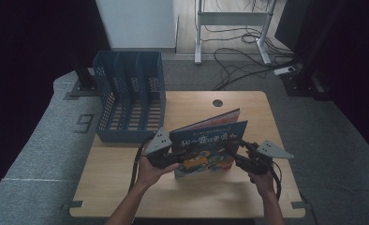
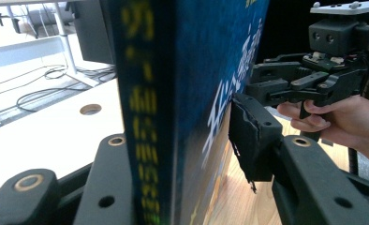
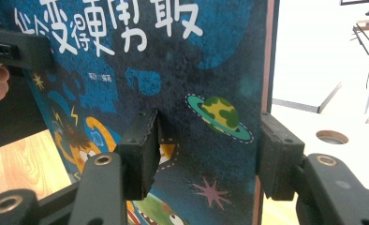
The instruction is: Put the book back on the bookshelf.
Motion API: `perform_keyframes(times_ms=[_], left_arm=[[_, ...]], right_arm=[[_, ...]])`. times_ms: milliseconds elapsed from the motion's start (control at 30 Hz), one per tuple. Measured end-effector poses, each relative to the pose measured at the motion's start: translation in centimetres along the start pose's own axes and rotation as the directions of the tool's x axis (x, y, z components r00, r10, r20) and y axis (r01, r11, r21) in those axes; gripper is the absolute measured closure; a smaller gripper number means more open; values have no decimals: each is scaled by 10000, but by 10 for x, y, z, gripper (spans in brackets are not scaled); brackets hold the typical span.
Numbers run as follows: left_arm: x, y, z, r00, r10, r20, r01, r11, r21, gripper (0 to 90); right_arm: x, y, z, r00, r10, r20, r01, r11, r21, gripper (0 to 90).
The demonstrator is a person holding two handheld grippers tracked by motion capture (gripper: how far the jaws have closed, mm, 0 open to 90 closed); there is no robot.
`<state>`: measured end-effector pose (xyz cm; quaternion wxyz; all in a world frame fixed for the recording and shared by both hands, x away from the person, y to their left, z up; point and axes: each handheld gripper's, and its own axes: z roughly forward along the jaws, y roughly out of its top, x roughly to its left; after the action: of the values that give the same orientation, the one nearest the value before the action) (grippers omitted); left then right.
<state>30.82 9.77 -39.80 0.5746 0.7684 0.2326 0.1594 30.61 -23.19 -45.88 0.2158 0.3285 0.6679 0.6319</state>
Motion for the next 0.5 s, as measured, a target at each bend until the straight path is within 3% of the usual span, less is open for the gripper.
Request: perform_keyframes(times_ms=[167,367,500], left_arm=[[-2,0,3,9999,89,121,-89,10000,-18,598],[-9,0,5,9993,288,229,-286,9996,-71,678],[-12,0,7,9988,429,234,-428,9991,-38,686]], right_arm=[[-2,0,-1,9998,61,209,-61,10000,8,448],[-8,-2,-1,9965,506,661,-515,9986,115,422],[-7,-3,1,9967,491,647,-506,9985,217,419]])
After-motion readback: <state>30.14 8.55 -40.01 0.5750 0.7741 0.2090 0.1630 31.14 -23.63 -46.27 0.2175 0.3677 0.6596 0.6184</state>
